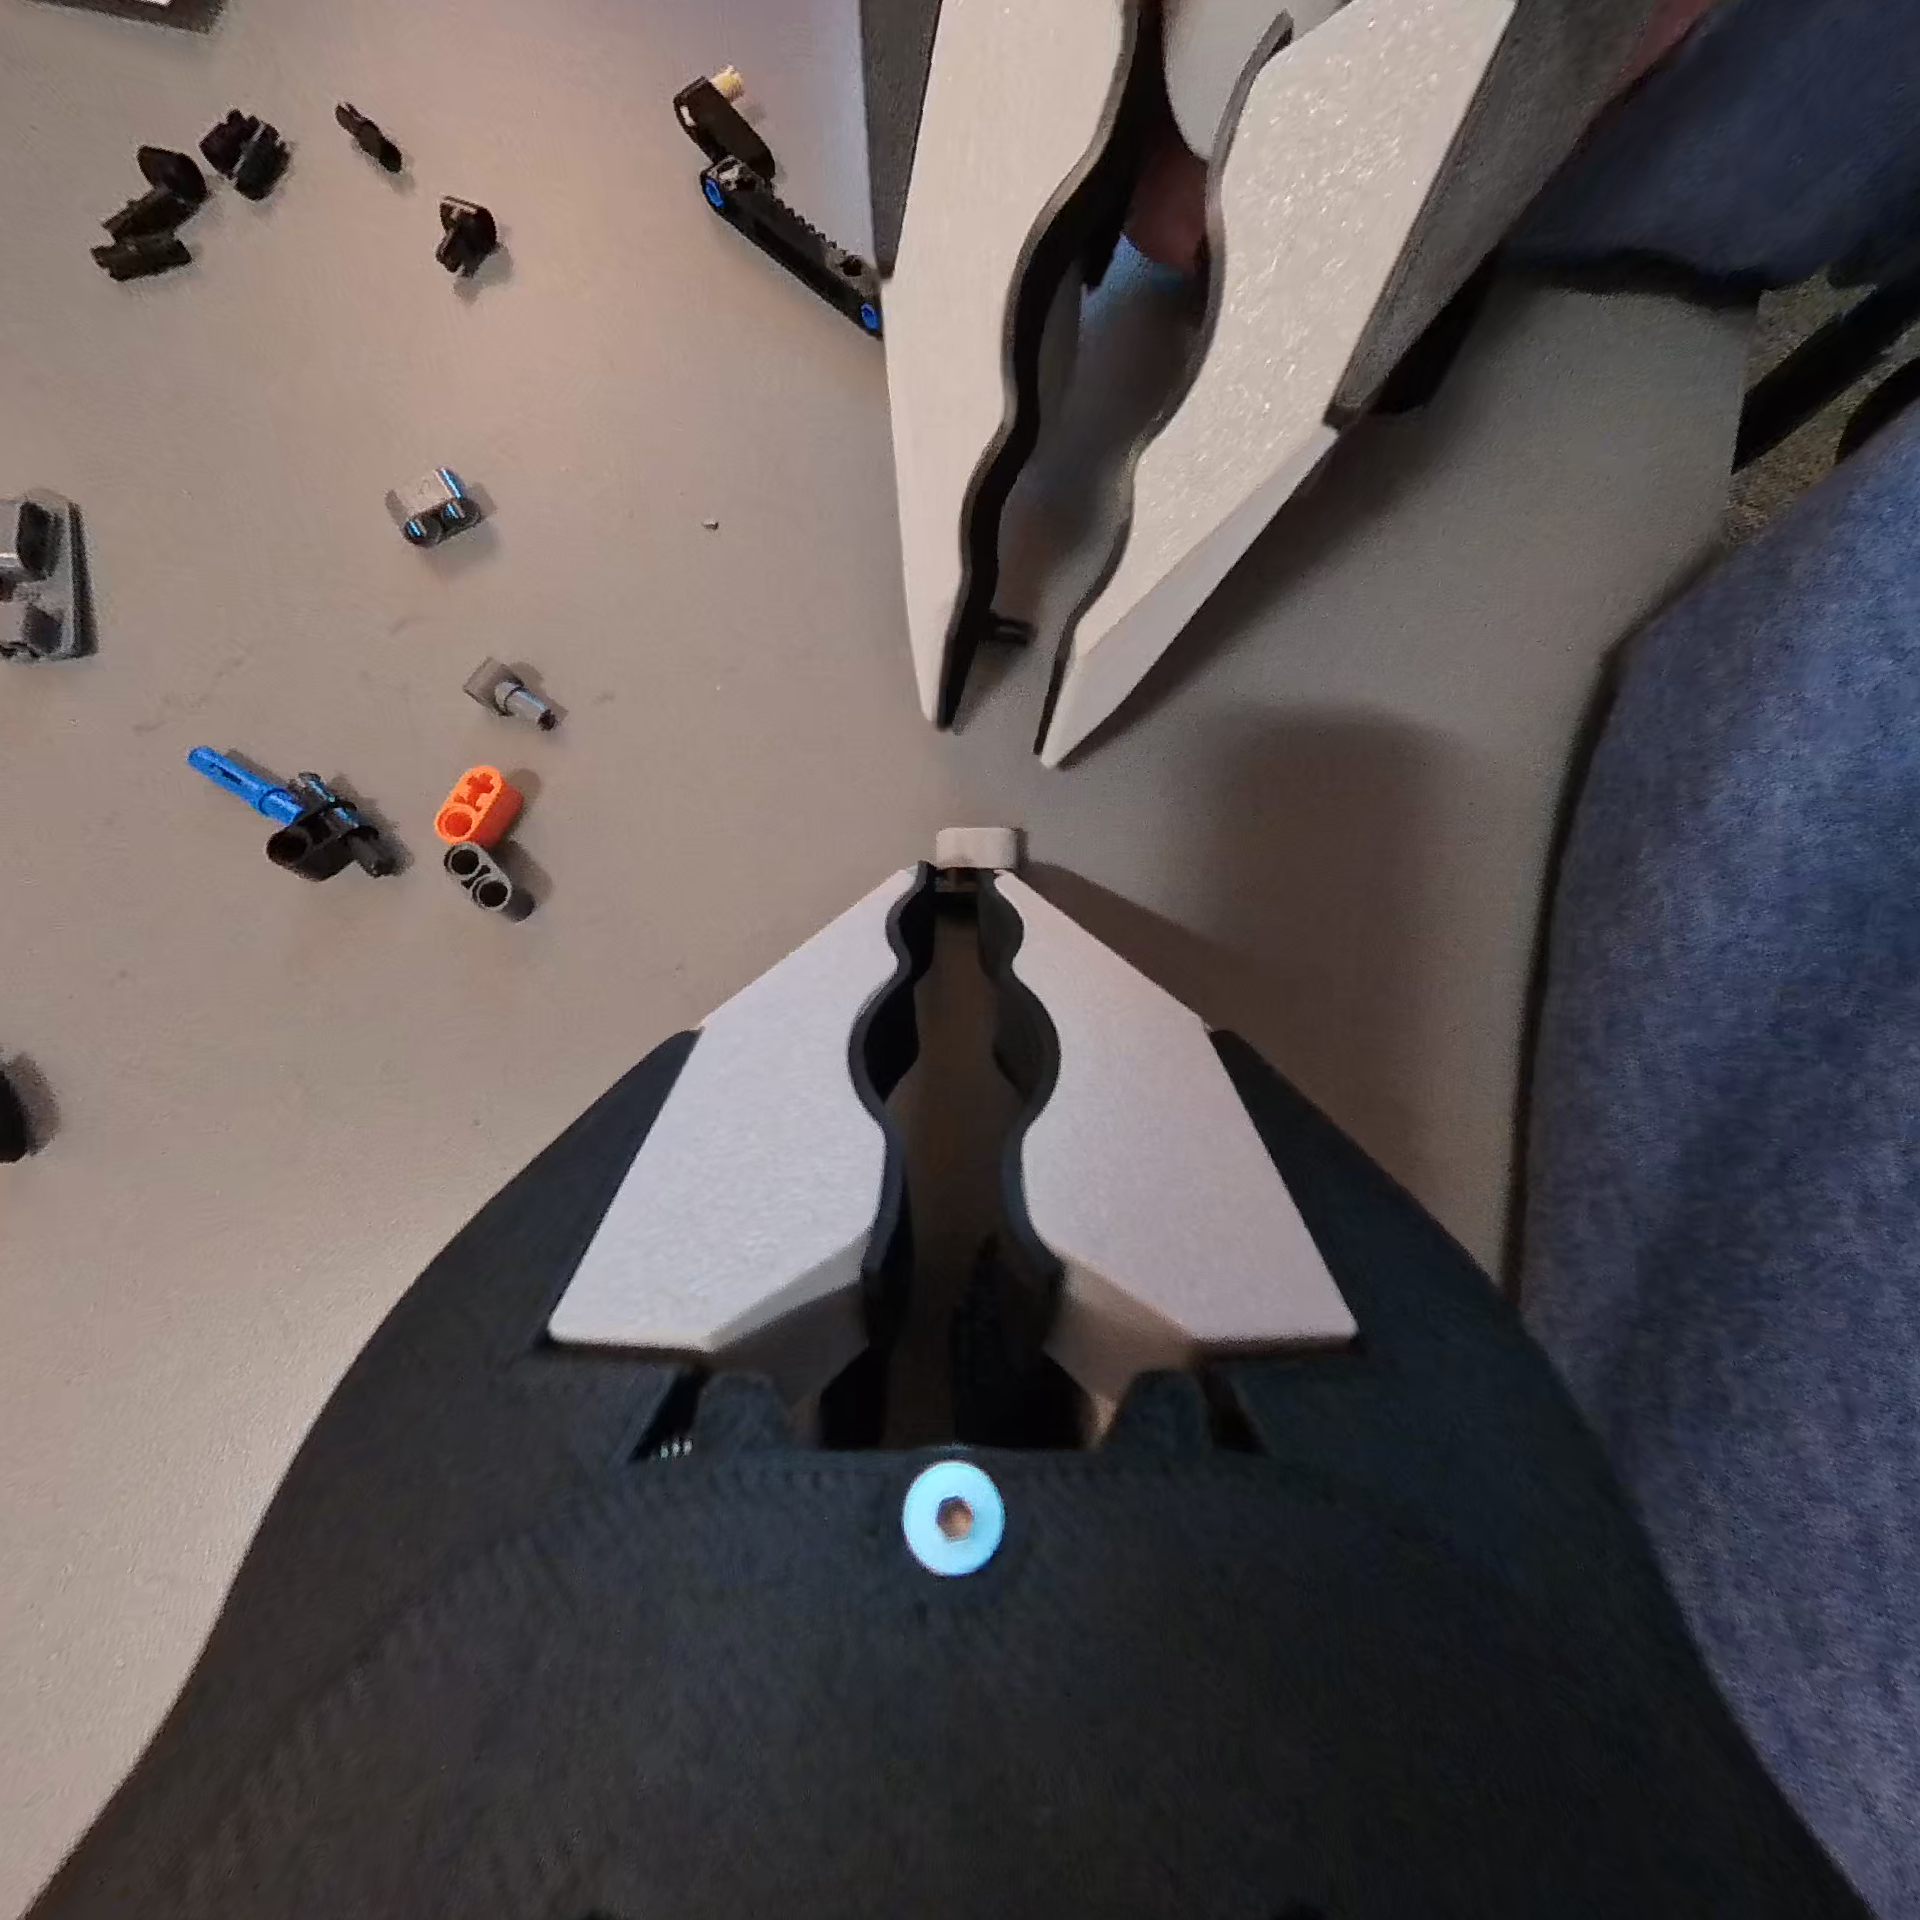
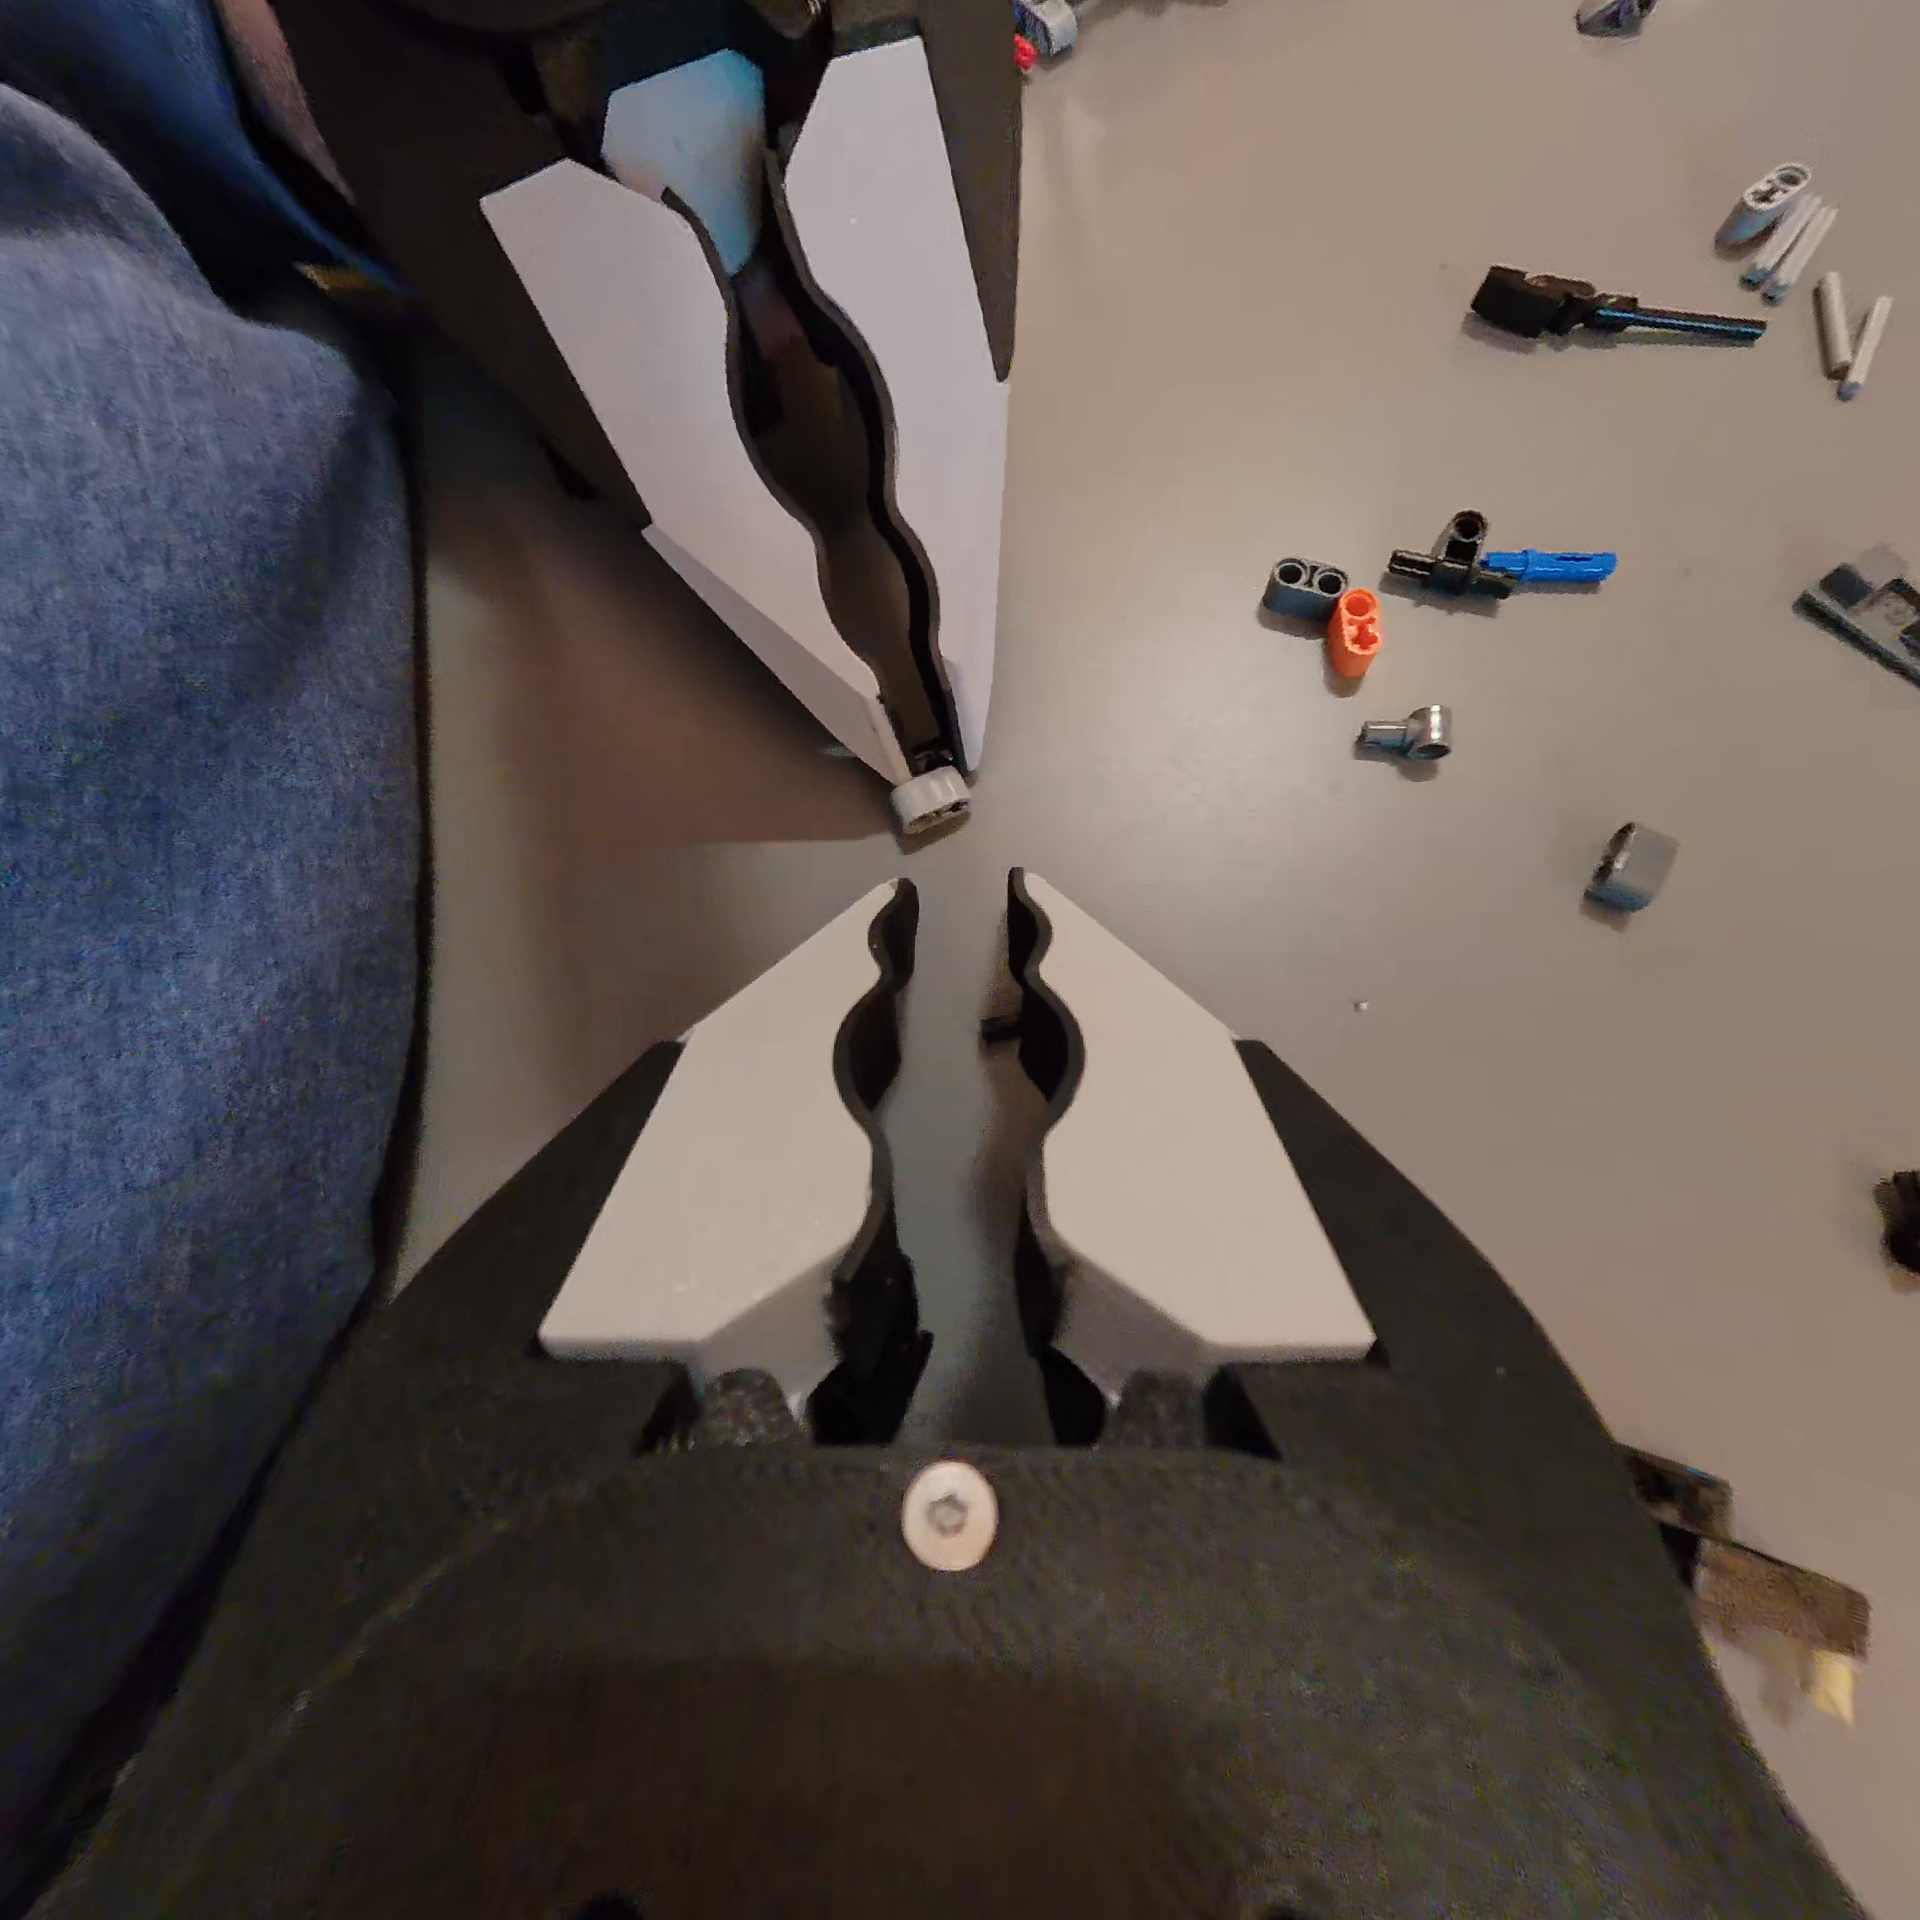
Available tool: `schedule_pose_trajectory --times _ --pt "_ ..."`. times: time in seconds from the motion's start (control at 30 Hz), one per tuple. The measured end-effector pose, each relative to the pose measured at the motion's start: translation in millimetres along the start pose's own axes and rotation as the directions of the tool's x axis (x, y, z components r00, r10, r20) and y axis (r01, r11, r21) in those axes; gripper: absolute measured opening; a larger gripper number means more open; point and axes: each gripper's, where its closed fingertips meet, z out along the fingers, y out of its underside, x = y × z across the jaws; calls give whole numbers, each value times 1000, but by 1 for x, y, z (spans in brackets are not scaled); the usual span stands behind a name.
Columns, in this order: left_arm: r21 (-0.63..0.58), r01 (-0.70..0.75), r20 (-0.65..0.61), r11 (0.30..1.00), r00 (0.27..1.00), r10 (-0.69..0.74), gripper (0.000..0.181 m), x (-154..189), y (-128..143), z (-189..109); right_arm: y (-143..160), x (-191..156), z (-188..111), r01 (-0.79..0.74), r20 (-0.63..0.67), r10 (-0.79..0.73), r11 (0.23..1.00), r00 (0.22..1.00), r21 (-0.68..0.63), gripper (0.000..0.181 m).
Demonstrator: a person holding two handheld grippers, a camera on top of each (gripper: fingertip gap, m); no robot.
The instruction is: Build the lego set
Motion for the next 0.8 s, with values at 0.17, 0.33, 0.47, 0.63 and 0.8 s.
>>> schedule_pose_trajectory --times 0.17,0.33,0.47,0.63,0.8 --pt "3 -12 8 1000 1000 12 13 1 -1 0 1 6 -17 -36 -20 36 999 999 20 21" --pt "-12 -22 30 1000 999 22 11 1 -1 1 3 -5 -12 -75 -31 75 997 997 -2 19" --pt "-16 -33 57 999 998 33 7 -1 -2 2 -5 -9 -7 -117 -38 119 992 992 47 17" --pt "123 -149 186 981 975 125 7 -5 -29 -15 -19 -1 -14 -287 11 289 944 957 163 17" --pt "202 -288 317 936 923 216 7 -6 -51 -30 -45 -6 -28 -466 229 411 831 882 304 21"
